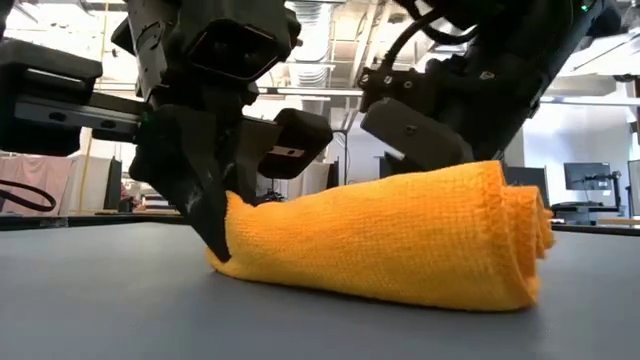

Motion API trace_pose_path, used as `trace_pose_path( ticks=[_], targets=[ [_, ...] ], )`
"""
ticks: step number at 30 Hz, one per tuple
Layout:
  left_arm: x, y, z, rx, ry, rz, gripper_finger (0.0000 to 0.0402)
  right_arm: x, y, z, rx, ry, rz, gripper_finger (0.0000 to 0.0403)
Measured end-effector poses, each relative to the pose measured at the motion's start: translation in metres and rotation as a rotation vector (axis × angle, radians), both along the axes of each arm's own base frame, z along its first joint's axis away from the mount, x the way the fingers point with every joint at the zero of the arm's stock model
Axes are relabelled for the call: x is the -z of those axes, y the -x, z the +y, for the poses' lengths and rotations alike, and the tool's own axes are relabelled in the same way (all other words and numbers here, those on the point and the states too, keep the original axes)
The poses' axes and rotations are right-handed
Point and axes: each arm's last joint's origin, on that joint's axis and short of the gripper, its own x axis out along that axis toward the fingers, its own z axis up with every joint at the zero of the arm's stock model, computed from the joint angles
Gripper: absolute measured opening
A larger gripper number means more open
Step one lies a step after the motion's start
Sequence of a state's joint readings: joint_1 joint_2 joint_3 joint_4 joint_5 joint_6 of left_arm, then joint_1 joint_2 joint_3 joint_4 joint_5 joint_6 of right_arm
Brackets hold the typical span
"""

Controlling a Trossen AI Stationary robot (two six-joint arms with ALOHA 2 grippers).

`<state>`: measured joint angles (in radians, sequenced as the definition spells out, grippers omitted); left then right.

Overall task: Roll towel
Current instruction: Roll the yellow microfiber cloth

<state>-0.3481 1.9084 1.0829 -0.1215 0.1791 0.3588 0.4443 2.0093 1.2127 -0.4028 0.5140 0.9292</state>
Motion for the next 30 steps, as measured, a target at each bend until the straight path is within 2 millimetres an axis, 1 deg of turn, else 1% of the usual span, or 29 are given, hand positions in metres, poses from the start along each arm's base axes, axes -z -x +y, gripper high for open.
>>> trace_pose_path(
  ticks=[3, 5, 9, 12, 16, 18, 21, 24, 27, 30],
  targets=[
    [0.004, 0.006, 0.002, -0.023, 0.007, 0.029, 0.0000, 0.001, -0.004, -0.013, -0.006, 0.058, 0.019, 0.0087],
    [0.008, 0.011, 0.004, -0.040, 0.012, 0.046, 0.0000, 0.000, -0.008, -0.022, -0.017, 0.129, 0.015, 0.0087],
    [0.010, 0.022, 0.010, -0.094, 0.018, 0.052, 0.0000, 0.000, -0.017, -0.036, -0.109, 0.229, 0.037, 0.0087],
    [0.009, 0.030, 0.015, -0.148, 0.018, 0.044, 0.0000, -0.001, -0.022, -0.045, -0.149, 0.263, 0.046, 0.0087],
    [0.004, 0.039, 0.023, -0.198, 0.015, 0.024, 0.0000, -0.006, -0.028, -0.048, -0.194, 0.293, 0.058, 0.0087],
    [-0.001, 0.039, 0.026, -0.206, 0.022, 0.013, 0.0000, -0.013, -0.032, -0.046, -0.219, 0.304, 0.056, 0.0087],
    [-0.003, 0.038, 0.028, -0.209, 0.029, 0.007, 0.0000, -0.029, -0.039, -0.036, -0.243, 0.305, 0.040, 0.0087],
    [-0.003, 0.037, 0.030, -0.214, 0.031, 0.006, 0.0000, -0.041, -0.039, -0.025, -0.274, 0.304, 0.065, 0.0087],
    [-0.001, 0.037, 0.031, -0.218, 0.032, 0.016, 0.0000, -0.050, -0.035, -0.008, -0.275, 0.282, 0.060, 0.0087],
    [-0.001, 0.037, 0.031, -0.205, 0.056, 0.027, 0.0000, -0.052, -0.025, 0.017, -0.258, 0.239, 0.014, 0.0087]
  ],
)
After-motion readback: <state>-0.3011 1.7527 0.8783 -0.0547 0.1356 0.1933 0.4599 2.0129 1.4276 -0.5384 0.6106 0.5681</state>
